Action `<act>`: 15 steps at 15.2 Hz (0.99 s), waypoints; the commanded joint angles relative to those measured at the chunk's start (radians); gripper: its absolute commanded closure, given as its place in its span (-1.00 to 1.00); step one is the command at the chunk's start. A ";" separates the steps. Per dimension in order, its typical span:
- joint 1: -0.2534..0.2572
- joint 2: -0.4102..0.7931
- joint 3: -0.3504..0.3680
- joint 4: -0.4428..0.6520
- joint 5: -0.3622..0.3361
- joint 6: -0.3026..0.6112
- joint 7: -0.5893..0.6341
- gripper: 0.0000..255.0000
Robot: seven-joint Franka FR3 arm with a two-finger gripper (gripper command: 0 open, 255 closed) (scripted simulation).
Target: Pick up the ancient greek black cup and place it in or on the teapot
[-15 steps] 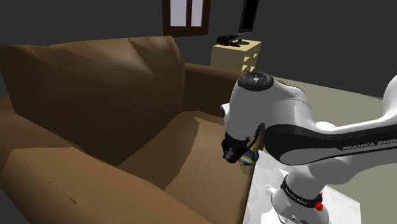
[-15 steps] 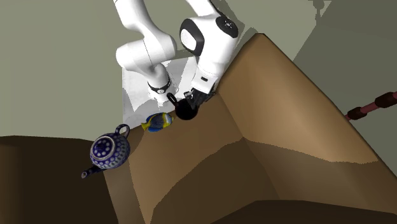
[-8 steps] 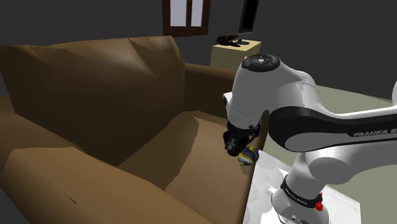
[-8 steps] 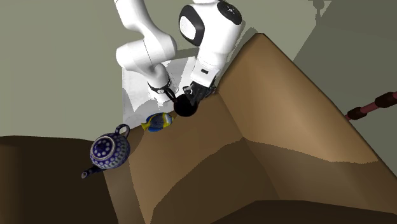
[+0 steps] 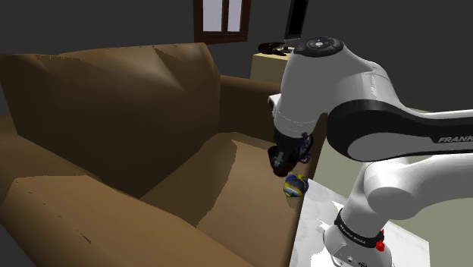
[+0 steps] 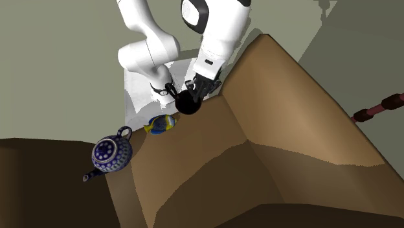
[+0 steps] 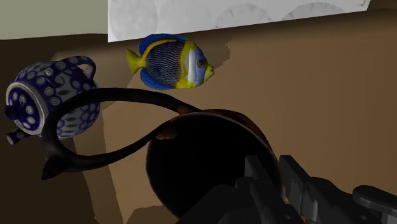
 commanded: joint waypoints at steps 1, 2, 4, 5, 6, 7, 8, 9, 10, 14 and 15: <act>-0.004 -0.003 -0.011 0.023 -0.008 -0.025 -0.008 1.00; -0.006 -0.003 -0.015 0.036 -0.011 -0.037 -0.011 1.00; -0.010 -0.003 -0.023 0.062 -0.018 -0.062 -0.017 1.00; -0.012 -0.003 -0.027 0.075 -0.022 -0.074 -0.020 1.00; -0.014 -0.002 -0.031 0.088 -0.025 -0.086 -0.023 1.00; -0.016 -0.001 -0.035 0.101 -0.028 -0.098 -0.026 1.00; -0.019 0.000 -0.039 0.115 -0.032 -0.109 -0.029 1.00; -0.021 0.002 -0.043 0.128 -0.035 -0.121 -0.032 1.00; -0.023 0.003 -0.046 0.141 -0.038 -0.132 -0.035 1.00; -0.044 -0.042 -0.148 0.076 -0.104 -0.102 -0.129 1.00; -0.051 -0.051 -0.174 0.062 -0.122 -0.094 -0.153 1.00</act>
